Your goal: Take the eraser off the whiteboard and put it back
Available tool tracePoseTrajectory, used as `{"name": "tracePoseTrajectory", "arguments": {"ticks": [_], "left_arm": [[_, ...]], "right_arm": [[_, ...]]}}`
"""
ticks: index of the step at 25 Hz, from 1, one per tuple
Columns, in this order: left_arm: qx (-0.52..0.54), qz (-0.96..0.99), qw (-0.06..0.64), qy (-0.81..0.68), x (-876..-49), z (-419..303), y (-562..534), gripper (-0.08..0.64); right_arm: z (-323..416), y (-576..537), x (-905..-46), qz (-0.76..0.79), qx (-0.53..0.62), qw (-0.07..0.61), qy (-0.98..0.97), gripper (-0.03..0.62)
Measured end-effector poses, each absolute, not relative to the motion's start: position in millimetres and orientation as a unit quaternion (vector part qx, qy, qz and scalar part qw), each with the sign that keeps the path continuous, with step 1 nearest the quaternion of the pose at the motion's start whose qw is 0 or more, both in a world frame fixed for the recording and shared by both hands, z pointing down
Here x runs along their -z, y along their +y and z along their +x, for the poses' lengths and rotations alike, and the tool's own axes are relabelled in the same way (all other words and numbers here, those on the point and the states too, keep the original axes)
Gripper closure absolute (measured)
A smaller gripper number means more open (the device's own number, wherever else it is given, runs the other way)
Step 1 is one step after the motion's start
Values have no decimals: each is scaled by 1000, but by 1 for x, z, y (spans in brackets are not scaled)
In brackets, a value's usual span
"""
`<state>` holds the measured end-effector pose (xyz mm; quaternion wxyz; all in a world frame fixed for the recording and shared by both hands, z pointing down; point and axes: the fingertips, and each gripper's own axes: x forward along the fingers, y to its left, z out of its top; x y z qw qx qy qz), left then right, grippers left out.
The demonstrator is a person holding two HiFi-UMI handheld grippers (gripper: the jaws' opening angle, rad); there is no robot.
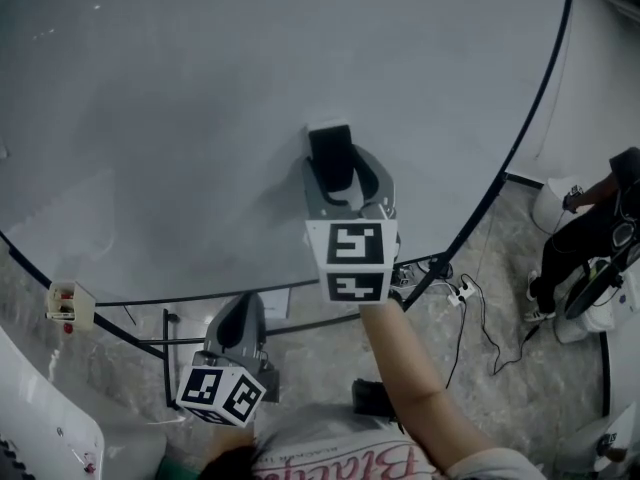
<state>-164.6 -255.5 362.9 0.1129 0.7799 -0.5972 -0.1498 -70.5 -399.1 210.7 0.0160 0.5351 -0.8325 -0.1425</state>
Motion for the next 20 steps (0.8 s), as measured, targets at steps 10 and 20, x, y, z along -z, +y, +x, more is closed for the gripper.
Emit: {"name": "tracePoseTrajectory", "arguments": {"ticks": [10, 20], "left_arm": [[144, 787, 116, -588, -364, -155, -249, 561], [138, 795, 127, -577, -367, -141, -236, 560]], "right_arm": [[-66, -388, -216, 526, 164, 17, -834, 310], [-40, -334, -246, 515, 140, 28, -845, 405]]}}
